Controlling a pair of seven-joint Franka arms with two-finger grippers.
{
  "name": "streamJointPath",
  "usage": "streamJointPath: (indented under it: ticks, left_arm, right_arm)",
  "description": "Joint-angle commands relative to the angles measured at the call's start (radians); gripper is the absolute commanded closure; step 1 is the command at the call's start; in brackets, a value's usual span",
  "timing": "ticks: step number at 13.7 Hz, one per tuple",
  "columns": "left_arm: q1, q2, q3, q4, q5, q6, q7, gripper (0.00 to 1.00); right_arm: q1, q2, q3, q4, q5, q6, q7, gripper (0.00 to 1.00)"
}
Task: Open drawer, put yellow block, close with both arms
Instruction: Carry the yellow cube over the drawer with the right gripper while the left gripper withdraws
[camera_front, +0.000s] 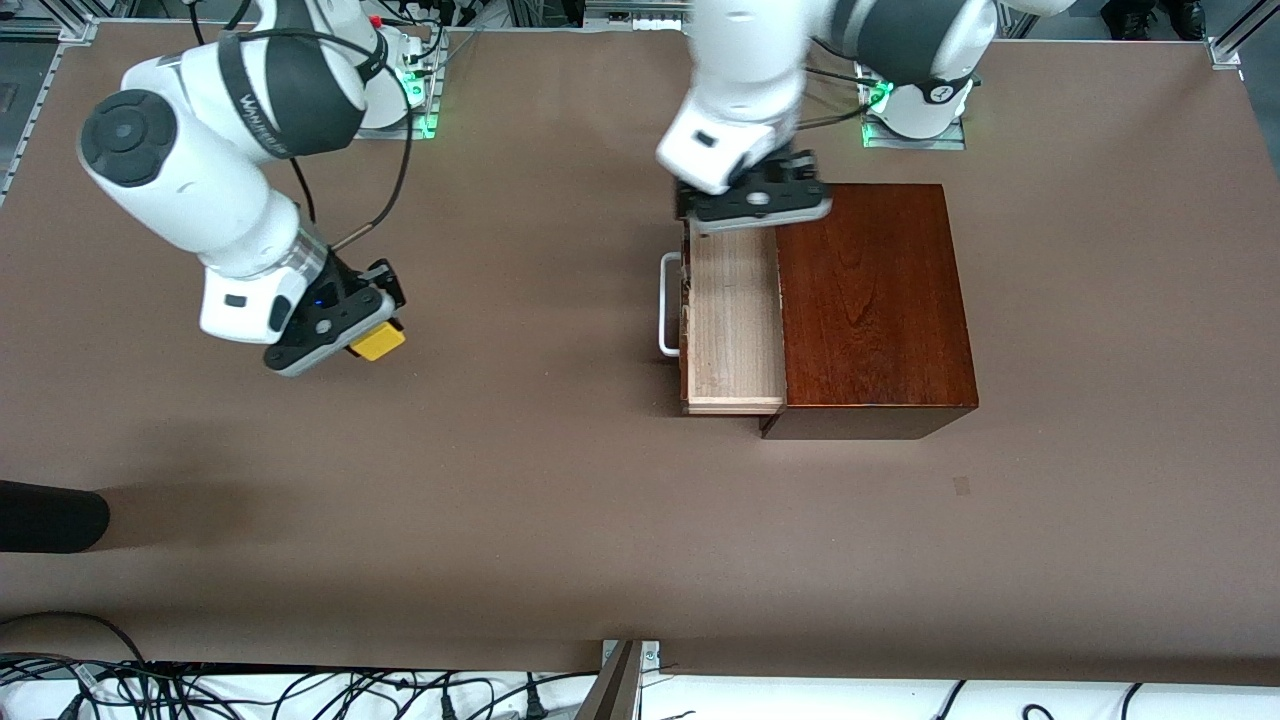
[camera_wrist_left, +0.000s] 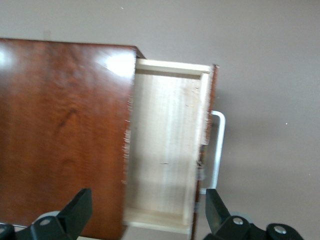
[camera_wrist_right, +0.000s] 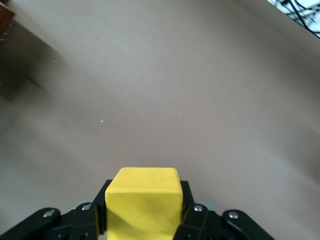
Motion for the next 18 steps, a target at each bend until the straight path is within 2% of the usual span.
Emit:
streamJointPath:
  ticks: [1,4,9,12,14,18]
  left_arm:
    - [0.108,-0.144,-0.005,-0.140,-0.044,0.010,0.162,0.00]
    - [0.130,-0.216,0.086,-0.207,-0.067,-0.001,0.298,0.00]
    - [0.128,-0.293,0.310,-0.277,-0.084,0.001,0.588,0.00]
    - [0.130,-0.314,0.405,-0.301,-0.084,0.005,0.711,0.00]
    - [0.139,-0.317,0.430,-0.304,-0.084,0.002,0.743,0.00]
    - [0.180,-0.302,0.428,-0.301,-0.084,0.001,0.757,0.00]
  right_arm:
    - [0.036,0.033,0.000,0.057,0.015,-0.030,-0.005,0.84]
    - [0.070,0.066,0.055,0.111,0.015,-0.034,-0.004,0.84]
    - [0.096,0.147,0.181,0.221,0.013,-0.039,0.002,0.84]
    - [0.193,0.210,0.190,0.285,-0.001,-0.039,0.006,0.84]
    - [0.230,0.243,0.190,0.318,-0.002,-0.031,0.012,0.84]
    - [0.289,0.340,0.192,0.434,-0.024,-0.025,-0.007,0.84]
